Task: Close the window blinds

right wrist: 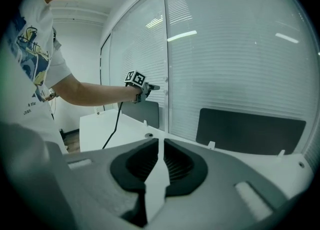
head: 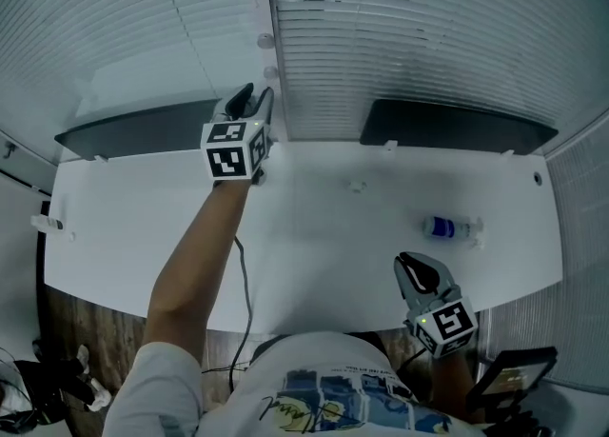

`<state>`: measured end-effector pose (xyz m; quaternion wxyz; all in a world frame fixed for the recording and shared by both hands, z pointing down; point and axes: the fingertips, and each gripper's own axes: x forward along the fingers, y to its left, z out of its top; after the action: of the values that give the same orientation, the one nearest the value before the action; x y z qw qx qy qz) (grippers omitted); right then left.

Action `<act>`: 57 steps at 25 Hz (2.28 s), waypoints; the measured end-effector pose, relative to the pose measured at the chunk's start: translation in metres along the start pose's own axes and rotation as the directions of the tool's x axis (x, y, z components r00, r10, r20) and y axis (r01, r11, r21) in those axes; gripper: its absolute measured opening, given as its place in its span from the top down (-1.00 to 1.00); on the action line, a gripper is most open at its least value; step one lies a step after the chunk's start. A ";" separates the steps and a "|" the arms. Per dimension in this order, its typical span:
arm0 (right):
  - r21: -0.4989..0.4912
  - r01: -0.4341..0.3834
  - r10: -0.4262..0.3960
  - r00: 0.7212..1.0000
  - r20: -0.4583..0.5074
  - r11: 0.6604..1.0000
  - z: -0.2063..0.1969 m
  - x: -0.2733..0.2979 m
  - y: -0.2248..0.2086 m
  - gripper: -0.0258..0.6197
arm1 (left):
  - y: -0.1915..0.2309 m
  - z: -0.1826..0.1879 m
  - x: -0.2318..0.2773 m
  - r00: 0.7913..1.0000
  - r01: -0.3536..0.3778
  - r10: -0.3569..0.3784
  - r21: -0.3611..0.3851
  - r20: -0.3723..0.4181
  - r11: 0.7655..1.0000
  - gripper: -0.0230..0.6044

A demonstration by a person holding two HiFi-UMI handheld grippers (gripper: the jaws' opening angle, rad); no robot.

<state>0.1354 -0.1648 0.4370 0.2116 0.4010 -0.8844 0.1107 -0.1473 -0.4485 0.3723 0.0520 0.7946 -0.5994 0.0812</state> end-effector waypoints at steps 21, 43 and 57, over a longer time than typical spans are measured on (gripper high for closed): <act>-0.125 -0.035 0.051 0.990 0.130 0.992 0.022 -0.007 0.119 0.85 | -0.053 -0.055 -0.268 0.961 0.268 -0.265 -0.038 0.078 0.963 0.91; -0.129 -0.021 0.041 0.986 0.161 0.991 0.022 -0.037 0.225 0.90 | -0.120 -0.104 -0.437 0.853 0.521 -0.517 0.048 -0.072 0.852 0.91; -0.132 -0.026 0.046 0.988 0.145 0.991 0.004 -0.052 0.258 0.90 | -0.139 -0.115 -0.465 0.831 0.556 -0.552 0.064 -0.066 0.829 0.91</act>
<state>-0.0306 0.0370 0.4032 0.1691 0.3775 -0.9101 0.0267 -0.1459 0.0497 0.3986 0.0548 0.9336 -0.3383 0.1043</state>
